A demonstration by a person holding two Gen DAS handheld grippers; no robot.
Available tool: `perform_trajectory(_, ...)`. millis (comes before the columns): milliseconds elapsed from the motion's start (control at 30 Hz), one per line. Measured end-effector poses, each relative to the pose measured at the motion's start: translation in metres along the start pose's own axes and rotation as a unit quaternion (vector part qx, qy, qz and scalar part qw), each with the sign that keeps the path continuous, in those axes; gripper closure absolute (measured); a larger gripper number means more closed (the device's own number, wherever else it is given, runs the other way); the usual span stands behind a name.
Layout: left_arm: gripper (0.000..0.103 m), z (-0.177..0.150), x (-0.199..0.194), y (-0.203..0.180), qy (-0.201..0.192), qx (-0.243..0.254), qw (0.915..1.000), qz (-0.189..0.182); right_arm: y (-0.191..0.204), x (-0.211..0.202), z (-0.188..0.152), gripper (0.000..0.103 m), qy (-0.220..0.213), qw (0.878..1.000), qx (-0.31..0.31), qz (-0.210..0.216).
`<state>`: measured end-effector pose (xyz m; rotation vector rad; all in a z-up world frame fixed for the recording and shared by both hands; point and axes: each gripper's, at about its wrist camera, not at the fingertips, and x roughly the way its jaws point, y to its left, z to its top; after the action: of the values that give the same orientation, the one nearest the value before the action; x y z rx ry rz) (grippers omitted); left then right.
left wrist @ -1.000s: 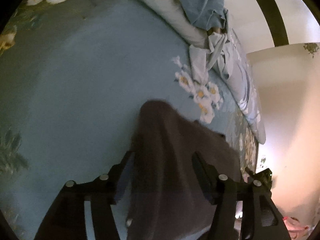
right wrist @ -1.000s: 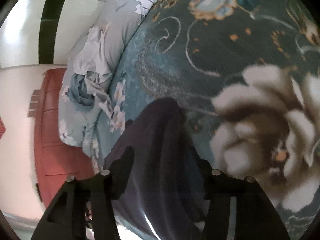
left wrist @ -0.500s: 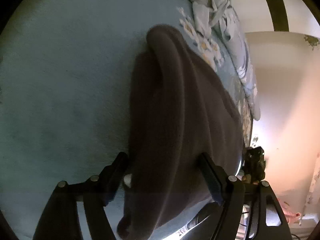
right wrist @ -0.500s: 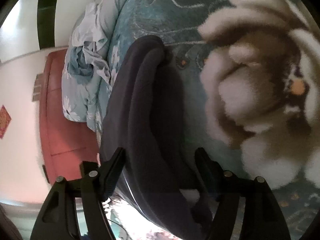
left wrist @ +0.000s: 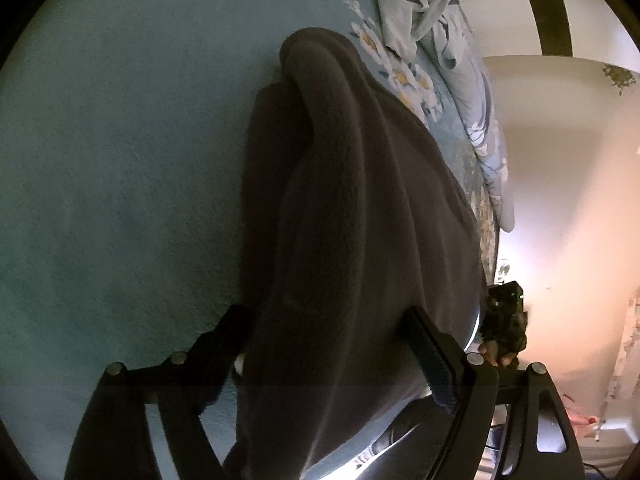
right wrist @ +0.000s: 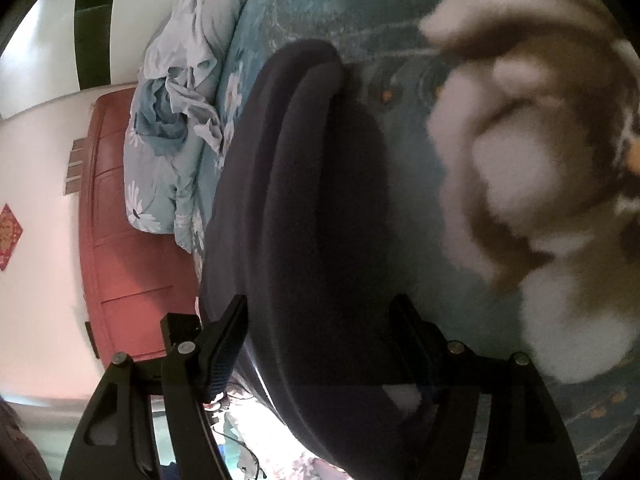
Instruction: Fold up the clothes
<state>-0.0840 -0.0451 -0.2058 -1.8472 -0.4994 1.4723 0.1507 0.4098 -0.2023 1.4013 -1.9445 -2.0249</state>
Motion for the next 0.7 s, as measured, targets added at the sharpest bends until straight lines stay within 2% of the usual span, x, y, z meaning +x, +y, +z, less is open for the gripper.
perform_trajectory(333, 0.015, 0.004, 0.01, -0.017, 0.013, 0.018, 0.9997, 0.0, 0.013, 0.011, -0.002, 0.028, 0.014, 0.999, -0.027, -0.013)
perform_trajectory(567, 0.015, 0.008, 0.017, -0.017, 0.01, 0.003, 0.9999, -0.006, 0.02, 0.018, -0.002, 0.028, 0.016, 0.999, -0.038, -0.032)
perform_trajectory(700, 0.015, 0.01, 0.02, -0.017, 0.009, 0.004, 0.9999, 0.003, 0.019, 0.021, 0.001, 0.028, 0.012, 0.999, -0.03, -0.034)
